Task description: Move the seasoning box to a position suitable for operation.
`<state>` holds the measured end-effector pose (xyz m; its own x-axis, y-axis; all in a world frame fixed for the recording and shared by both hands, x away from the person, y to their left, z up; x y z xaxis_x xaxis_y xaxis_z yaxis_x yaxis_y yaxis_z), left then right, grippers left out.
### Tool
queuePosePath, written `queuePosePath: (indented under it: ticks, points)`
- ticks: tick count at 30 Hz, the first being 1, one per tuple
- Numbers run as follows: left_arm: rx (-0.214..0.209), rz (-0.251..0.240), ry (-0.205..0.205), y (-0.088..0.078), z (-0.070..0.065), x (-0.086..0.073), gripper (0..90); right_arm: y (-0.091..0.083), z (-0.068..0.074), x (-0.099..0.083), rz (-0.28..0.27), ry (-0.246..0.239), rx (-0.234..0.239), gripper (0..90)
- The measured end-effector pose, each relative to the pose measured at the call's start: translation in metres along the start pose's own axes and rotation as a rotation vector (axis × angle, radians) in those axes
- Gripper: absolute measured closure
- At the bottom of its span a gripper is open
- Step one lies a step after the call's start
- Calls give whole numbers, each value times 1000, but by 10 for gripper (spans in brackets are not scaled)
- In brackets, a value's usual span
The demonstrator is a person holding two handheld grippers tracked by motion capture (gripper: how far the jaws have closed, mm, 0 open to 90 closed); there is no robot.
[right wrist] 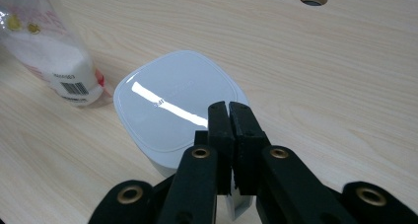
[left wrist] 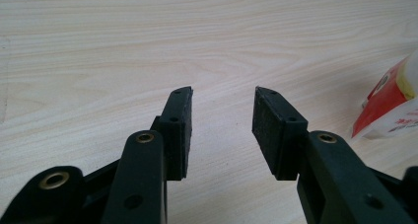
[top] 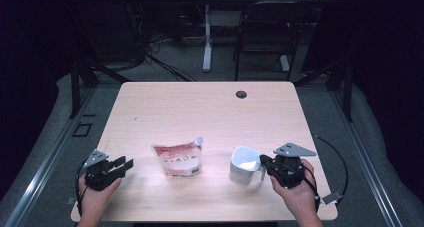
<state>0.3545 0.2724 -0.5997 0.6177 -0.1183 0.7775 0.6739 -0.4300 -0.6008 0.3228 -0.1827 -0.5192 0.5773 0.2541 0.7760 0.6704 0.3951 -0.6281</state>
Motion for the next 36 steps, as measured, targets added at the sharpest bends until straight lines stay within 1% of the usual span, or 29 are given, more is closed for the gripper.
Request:
queuePosePath:
  ticks: [1,9,12,13,32,36]
  points:
    - [0,0,0,0,0,0,596,1,0,-1,7,2,-1,884]
    - [-1,0,0,0,0,0,595,8,3,-2,10,4,7,890]
    - [-1,-1,1,0,0,0,594,7,2,-2,14,7,10,891]
    - [-1,0,0,0,0,0,593,7,1,-2,5,20,16,894]
    - [-3,2,2,0,0,0,593,7,0,-5,-11,26,17,893]
    - [-3,2,2,0,0,0,593,6,0,-5,-8,27,23,892]
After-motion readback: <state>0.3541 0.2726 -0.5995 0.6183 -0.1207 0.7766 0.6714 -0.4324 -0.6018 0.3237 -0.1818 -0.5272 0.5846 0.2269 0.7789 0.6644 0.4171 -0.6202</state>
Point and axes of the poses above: each handheld gripper's, and its own axes: y roughly forward along the jaws, x roughly out of its top, z roughly to its left, the point moved 8 cm from there along y, roughly forward along the jaws, and after that the axes turned 2 degrees about z, right-handed, at the moved point
